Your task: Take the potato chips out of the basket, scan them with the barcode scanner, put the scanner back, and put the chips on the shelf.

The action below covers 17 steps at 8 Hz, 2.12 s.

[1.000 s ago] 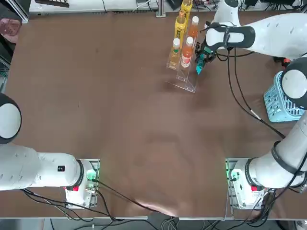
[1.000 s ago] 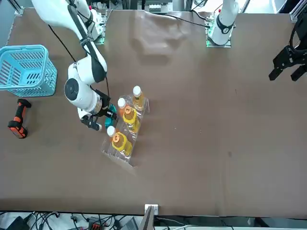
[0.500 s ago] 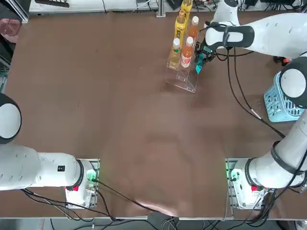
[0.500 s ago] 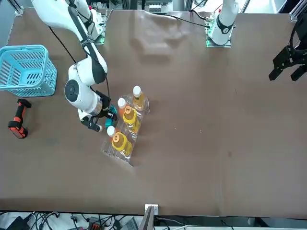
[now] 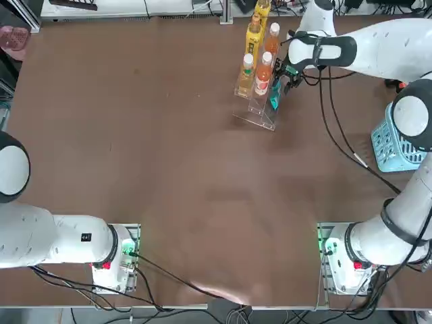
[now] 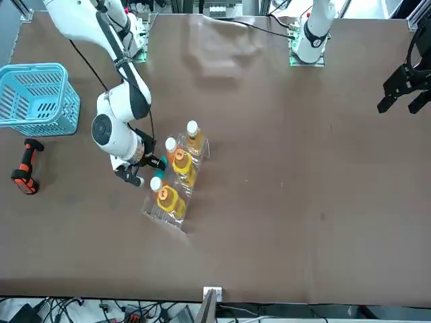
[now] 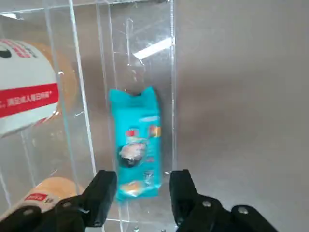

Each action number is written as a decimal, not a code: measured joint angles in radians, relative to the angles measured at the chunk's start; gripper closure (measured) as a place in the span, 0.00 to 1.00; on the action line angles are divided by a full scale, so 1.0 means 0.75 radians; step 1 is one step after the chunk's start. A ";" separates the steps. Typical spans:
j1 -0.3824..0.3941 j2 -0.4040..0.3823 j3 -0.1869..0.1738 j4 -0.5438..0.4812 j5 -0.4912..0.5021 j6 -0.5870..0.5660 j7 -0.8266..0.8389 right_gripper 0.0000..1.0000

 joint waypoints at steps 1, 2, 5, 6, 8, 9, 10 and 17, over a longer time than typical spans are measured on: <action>0.000 0.000 0.000 0.008 0.000 0.000 0.001 0.31; 0.000 0.000 0.000 0.014 0.000 0.000 0.001 0.27; -0.009 0.000 -0.005 0.027 0.000 -0.006 -0.002 0.00; -0.028 -0.003 -0.011 0.045 0.000 -0.018 -0.013 0.00; -0.110 -0.035 -0.017 0.096 0.000 -0.065 -0.118 0.00; -0.171 -0.062 -0.019 0.138 0.000 -0.156 -0.213 0.00; -0.231 -0.088 -0.021 0.189 0.000 -0.268 -0.308 0.00; -0.395 -0.208 -0.029 0.798 -0.232 -1.185 -0.544 0.00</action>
